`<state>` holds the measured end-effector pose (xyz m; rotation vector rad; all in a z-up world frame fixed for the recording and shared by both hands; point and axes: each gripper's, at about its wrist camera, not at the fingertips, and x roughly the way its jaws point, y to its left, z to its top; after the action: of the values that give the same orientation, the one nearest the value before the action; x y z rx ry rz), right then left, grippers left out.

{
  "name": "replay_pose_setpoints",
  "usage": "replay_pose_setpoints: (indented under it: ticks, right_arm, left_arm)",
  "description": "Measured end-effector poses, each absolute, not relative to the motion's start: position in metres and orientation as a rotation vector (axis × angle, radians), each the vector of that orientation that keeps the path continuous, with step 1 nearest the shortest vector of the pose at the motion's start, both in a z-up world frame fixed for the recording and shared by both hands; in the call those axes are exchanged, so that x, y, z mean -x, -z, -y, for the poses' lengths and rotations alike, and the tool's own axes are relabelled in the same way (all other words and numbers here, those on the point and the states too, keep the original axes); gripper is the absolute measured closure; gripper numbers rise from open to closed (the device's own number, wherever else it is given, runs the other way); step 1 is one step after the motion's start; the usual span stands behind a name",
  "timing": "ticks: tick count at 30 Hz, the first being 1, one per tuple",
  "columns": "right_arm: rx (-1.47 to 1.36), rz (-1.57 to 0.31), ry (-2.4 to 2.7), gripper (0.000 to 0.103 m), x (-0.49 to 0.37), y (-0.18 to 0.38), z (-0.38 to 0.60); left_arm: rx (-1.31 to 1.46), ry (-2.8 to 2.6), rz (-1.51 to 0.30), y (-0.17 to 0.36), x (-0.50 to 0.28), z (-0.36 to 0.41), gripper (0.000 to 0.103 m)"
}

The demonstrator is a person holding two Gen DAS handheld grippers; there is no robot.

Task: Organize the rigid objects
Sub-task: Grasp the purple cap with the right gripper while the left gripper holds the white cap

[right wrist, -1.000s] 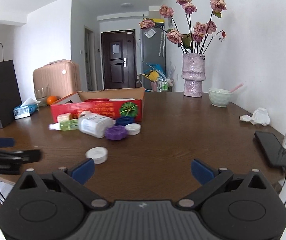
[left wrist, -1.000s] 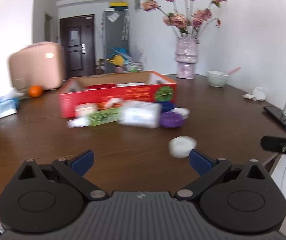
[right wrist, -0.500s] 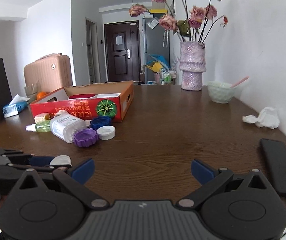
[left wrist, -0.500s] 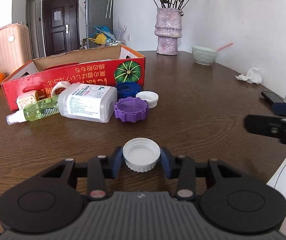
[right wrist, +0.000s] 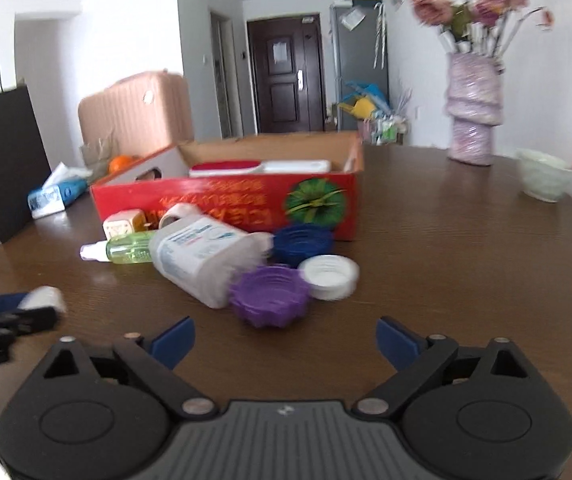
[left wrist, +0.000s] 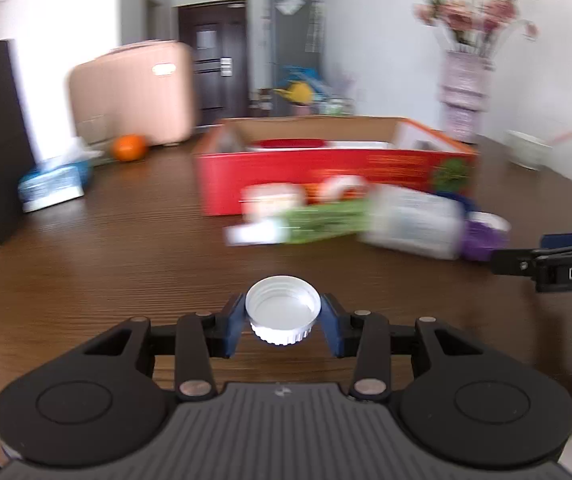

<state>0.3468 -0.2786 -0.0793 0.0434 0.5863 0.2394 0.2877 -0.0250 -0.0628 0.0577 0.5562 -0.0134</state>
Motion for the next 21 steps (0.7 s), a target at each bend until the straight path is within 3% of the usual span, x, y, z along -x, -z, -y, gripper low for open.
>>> replay_pose_setpoints:
  ticks: [4, 8, 21]
  right_arm:
    - [-0.005, -0.618, -0.194, 0.024, -0.373, 0.085, 0.249]
    - [0.007, -0.652, -0.148, 0.051, -0.383, 0.085, 0.237]
    - [0.082, -0.624, -0.085, 0.053, -0.288, 0.068, 0.221]
  left_arm:
    - [-0.046, -0.032, -0.548, 0.062, -0.288, -0.018, 0.062]
    - [-0.011, -0.021, -0.551, 0.062, -0.289, -0.041, 0.062]
    - [0.029, 0.062, -0.491, 0.041, -0.222, -0.043, 0.062]
